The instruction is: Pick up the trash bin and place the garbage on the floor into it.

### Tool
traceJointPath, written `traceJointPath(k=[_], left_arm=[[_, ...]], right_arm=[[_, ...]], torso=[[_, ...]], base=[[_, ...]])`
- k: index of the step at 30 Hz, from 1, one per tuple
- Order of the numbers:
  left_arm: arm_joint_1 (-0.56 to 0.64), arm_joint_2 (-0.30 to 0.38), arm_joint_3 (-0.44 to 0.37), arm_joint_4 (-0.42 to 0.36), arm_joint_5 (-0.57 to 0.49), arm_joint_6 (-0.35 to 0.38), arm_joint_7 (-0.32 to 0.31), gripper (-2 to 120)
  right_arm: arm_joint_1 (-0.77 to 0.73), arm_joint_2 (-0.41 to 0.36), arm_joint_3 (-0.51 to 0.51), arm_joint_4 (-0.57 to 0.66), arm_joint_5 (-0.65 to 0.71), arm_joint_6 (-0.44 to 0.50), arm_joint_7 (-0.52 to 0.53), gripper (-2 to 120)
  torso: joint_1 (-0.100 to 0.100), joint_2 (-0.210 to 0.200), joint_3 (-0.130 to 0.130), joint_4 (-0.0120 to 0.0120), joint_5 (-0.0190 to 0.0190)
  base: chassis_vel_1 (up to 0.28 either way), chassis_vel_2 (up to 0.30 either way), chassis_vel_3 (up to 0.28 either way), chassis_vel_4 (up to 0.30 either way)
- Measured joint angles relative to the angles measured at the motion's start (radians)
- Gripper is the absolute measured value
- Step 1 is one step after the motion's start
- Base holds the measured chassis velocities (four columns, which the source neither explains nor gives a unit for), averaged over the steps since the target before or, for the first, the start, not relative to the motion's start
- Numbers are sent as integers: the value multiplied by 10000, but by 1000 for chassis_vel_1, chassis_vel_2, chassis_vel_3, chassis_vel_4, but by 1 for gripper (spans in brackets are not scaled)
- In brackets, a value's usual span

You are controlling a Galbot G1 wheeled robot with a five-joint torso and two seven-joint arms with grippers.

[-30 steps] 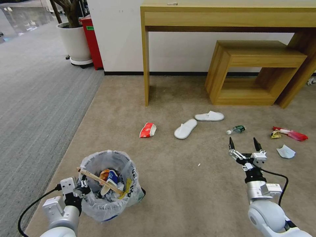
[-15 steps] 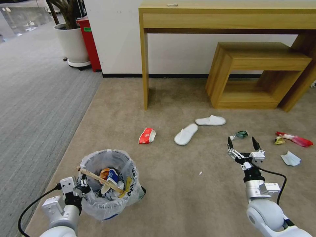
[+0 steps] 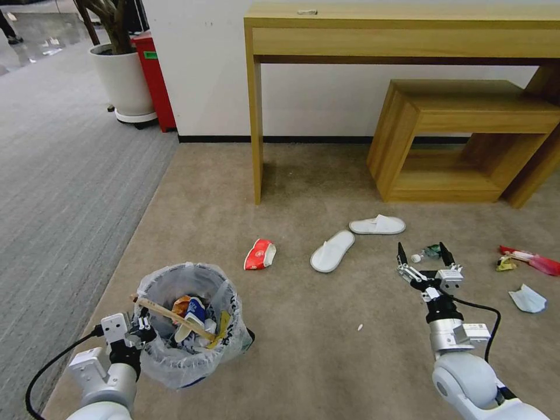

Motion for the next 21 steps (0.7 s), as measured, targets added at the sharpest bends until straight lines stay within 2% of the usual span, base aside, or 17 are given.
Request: traceJointPath(k=[21], left_arm=[[74,-118,-67,-51,50,-57,52,1]], right_arm=[[42,-21,-108,-22,-31,44,-11,100]], torso=[[0,-1,0,0,-1]], base=[[-122,117,118,-125]])
